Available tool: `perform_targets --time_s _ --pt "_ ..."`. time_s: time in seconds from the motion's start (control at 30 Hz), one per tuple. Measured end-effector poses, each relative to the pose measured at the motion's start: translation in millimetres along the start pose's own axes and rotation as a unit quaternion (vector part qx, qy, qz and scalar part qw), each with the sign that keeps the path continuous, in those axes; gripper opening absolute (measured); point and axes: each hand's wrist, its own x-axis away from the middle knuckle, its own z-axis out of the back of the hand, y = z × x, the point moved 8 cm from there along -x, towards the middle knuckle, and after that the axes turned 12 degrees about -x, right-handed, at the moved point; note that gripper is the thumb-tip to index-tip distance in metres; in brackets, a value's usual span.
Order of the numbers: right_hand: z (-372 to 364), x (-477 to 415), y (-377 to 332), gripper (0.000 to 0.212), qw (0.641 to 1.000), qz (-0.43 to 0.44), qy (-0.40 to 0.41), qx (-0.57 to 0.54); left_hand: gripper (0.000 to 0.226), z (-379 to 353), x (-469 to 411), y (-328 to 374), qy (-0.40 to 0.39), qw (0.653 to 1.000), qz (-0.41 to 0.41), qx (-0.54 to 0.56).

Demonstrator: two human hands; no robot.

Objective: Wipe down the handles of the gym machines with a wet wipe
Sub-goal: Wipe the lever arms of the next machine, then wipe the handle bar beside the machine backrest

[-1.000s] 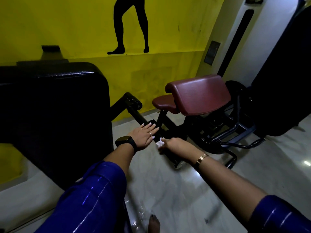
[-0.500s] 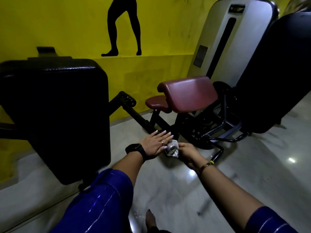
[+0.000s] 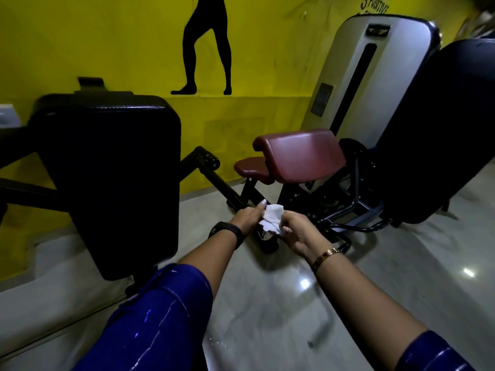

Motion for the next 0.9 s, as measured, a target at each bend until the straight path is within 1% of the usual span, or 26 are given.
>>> perform_targets --time_s 0.03,0.07,0.13,0.23,0.27,0.33,0.4,0.47,0.53,0.63,0.73,0.8,0.9 --pt "-6 2 -2 0.035 1.000 0.001 -0.018 -0.006 0.069 5 -1 4 0.029 0.998 0.004 0.059" --pt "-10 2 -5 0.035 0.999 0.005 -0.035 -0.004 0.065 9 -3 7 0.053 0.993 0.001 0.102" --pt "-17 3 -12 0.032 0.997 0.021 -0.071 0.034 0.043 16 -3 15 0.083 0.983 -0.007 0.164" --pt "-27 3 -22 0.025 0.988 0.056 -0.126 0.071 0.022 24 0 27 0.087 0.977 -0.027 0.192" --pt "-31 2 -26 0.023 0.983 0.068 -0.149 0.077 0.020 26 2 30 0.086 0.976 -0.035 0.195" --pt "-37 2 -34 0.023 0.975 0.090 -0.184 0.092 0.025 31 6 31 0.100 0.976 -0.032 0.193" --pt "-39 3 -40 0.028 0.967 0.116 -0.193 0.118 0.019 38 11 28 0.126 0.973 -0.019 0.195" --pt "-38 2 -47 0.028 0.952 0.166 -0.193 0.170 0.010 46 18 23 0.164 0.966 -0.002 0.198" --pt "-41 6 -54 0.030 0.921 0.235 -0.197 0.240 0.010 55 29 19 0.214 0.955 0.020 0.203" --pt "-48 15 -57 0.029 0.873 0.315 -0.217 0.302 0.018 62 45 10 0.281 0.934 0.052 0.216" --pt "-57 37 -57 0.034 0.806 0.395 -0.250 0.363 0.015 62 61 6 0.317 0.915 0.062 0.240" --pt "-58 49 -54 0.036 0.775 0.428 -0.280 0.372 0.015 60 73 1 0.334 0.908 0.067 0.242" --pt "-61 62 -45 0.025 0.746 0.448 -0.308 0.385 0.016 58 96 -6 0.361 0.899 0.084 0.234"
